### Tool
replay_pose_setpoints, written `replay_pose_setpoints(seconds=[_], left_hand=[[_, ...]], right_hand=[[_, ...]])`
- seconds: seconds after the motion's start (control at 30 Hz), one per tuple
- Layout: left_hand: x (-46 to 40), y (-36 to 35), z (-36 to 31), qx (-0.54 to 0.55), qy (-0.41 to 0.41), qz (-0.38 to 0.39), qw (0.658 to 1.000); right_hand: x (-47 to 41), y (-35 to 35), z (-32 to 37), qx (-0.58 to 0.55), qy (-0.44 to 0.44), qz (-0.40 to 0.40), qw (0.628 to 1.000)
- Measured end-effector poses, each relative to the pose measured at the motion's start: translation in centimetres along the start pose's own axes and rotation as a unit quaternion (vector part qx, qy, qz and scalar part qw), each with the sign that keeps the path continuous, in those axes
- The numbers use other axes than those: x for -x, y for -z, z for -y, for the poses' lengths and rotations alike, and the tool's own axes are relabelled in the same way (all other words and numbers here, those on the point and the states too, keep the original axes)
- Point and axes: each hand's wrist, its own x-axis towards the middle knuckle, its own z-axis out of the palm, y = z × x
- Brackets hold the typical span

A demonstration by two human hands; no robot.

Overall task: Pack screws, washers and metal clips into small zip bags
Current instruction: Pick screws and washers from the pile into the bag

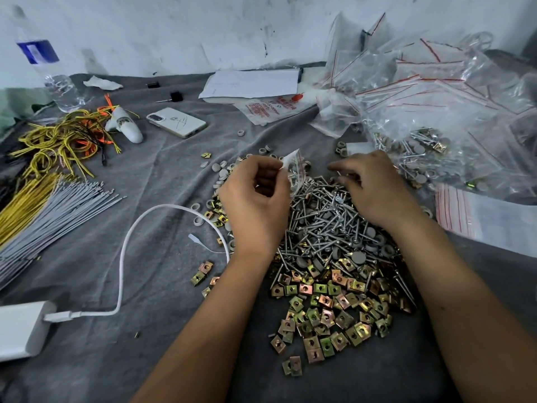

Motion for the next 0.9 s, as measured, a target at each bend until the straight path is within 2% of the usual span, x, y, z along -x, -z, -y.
replay_pose_setpoints(seconds=[0.07, 0.23, 0.4, 0.53, 0.63, 0.8, 0.9], left_hand=[[0.0, 0.0, 0.0, 0.003, 0.003, 0.001, 1.0], [0.0, 0.1, 0.1, 0.004, 0.005, 0.001, 1.0], [0.0, 0.1, 0.0, 0.004, 0.004, 0.0, 1.0], [0.0, 0.1, 0.0, 0.003, 0.007, 0.0, 1.0], [0.0, 0.1, -0.1, 0.004, 0.009, -0.002, 1.0], [0.0, 0.1, 0.0, 0.005, 0.005, -0.002, 1.0], [0.0, 0.1, 0.0, 0.003, 0.003, 0.0, 1.0]], right_hand=[[-0.2, 0.0, -0.1, -0.003, 0.005, 0.049, 0.999], [-0.9, 0.2, -0.1, 0.007, -0.012, 0.085, 0.996], [-0.6, 0.2, -0.1, -0.007, -0.047, 0.046, 0.998], [-0.7, 0.2, 0.2, 0.056, -0.083, 0.045, 0.994], [-0.4, 0.7, 0.3, 0.08, -0.07, 0.055, 0.993], [0.1, 2.0, 0.2, 0.028, -0.088, 0.077, 0.993], [0.3, 2.1, 0.0, -0.002, -0.09, 0.056, 0.994]])
